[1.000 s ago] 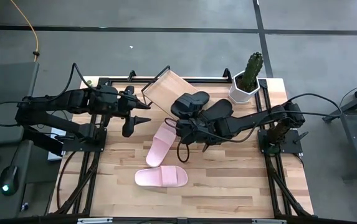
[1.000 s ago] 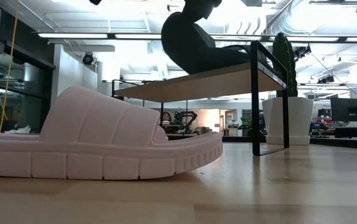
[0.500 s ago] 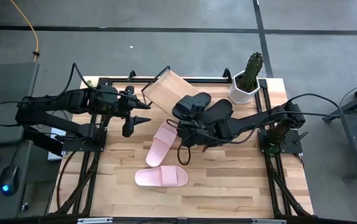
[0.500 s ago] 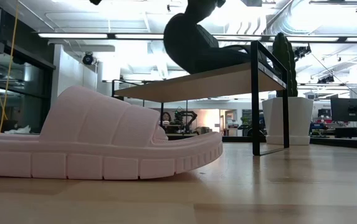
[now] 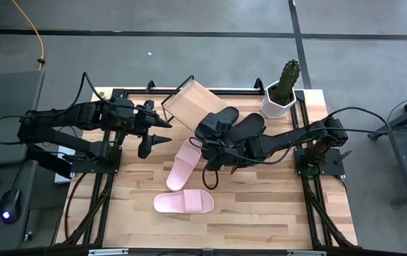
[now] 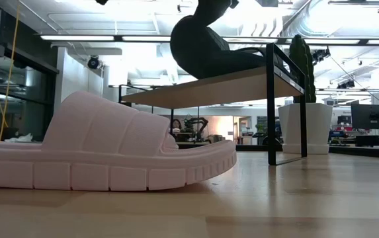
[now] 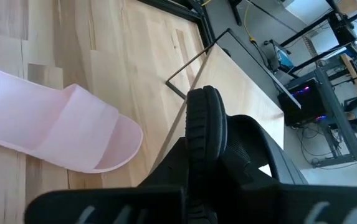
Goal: Pick and place slides into the shelf
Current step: Put the black slipper on the shelf
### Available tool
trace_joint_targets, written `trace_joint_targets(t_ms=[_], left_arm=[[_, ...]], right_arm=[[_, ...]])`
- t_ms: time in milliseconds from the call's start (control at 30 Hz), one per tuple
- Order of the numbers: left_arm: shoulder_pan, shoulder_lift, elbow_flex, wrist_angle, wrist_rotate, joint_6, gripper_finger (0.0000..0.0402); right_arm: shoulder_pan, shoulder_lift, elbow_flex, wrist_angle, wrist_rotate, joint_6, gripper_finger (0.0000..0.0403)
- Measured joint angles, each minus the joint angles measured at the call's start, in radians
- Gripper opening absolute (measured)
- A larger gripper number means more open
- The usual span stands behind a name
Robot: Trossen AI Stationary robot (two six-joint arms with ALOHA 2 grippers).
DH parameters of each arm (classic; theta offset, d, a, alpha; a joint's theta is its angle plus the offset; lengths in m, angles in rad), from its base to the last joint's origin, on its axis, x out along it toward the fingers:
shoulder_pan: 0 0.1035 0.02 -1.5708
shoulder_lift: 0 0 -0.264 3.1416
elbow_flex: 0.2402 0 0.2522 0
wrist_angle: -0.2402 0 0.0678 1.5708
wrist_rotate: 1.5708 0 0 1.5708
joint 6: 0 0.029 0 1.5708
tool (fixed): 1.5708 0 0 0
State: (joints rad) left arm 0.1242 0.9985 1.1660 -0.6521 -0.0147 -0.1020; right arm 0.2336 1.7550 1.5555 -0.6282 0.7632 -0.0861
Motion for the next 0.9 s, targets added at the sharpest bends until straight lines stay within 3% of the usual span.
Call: trace_joint_targets(t_ms=[200,367,567,700,900], left_arm=[[0.000,0.000,0.000,0.000,0.000,-0.004,0.0223],[0.000,0.000,0.000,0.000,0.000,-0.010,0.0223],[0.000,0.000,0.000,-0.002,0.000,-0.010,0.0223],[0.000,0.000,0.000,-0.002,0.000,-0.010,0.0223],[0.000,0.001,0.000,-0.002,0.000,-0.010,0.0223]], right_arm=[[-0.016,0.000,0.000,0.003,-0.025,0.014,0.0023],[-0.046,0.000,0.000,0.006,-0.109,0.047,0.0069],[-0.073,0.000,0.000,-0.002,-0.107,0.046,0.0116],[-0.088,0.000,0.000,-0.028,-0.114,0.045,0.0125],[-0.104,0.000,0.000,-0.049,-0.211,0.061,0.0126]])
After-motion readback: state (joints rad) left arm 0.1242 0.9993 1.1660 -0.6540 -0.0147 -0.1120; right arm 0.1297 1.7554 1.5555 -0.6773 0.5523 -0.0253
